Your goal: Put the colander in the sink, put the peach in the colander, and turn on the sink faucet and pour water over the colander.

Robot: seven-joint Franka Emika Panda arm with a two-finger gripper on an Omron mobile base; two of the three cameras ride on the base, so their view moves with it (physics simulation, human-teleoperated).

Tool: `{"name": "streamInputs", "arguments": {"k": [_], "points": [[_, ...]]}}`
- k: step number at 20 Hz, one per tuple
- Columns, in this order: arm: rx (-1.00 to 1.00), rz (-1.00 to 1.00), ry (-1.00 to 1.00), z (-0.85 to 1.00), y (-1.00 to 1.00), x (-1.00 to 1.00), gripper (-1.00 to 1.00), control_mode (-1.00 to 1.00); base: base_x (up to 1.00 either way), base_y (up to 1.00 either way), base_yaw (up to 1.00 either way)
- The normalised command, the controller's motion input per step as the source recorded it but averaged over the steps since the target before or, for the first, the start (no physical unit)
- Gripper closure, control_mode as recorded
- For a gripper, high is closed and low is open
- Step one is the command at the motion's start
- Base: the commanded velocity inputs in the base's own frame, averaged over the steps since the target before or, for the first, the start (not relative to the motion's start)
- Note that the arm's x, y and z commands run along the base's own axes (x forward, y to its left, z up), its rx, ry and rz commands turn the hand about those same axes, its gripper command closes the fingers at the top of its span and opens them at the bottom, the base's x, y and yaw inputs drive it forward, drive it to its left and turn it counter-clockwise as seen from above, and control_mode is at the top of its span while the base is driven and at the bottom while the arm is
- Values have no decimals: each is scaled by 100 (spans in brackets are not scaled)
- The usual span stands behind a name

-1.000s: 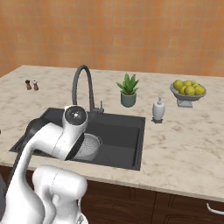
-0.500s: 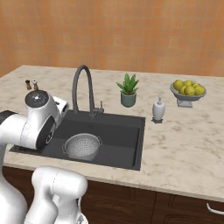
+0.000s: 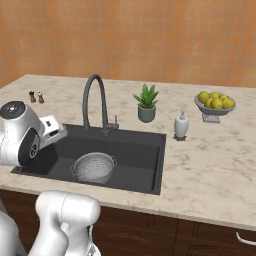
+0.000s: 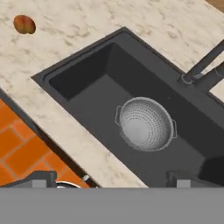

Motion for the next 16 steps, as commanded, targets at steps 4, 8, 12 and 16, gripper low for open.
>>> {"name": "streamInputs", "arguments": {"k": [4,8,12,16], "points": [[15,-51,16,-14,68,12,-100,-100,0,0,0],[17,-39,31,-19,76,32,-100,-100,0,0,0],[16,-31,53,-35,82,39,-100,-100,0,0,0],[23,-10,53,-38,81,57,-100,-100,0,0,0]]}}
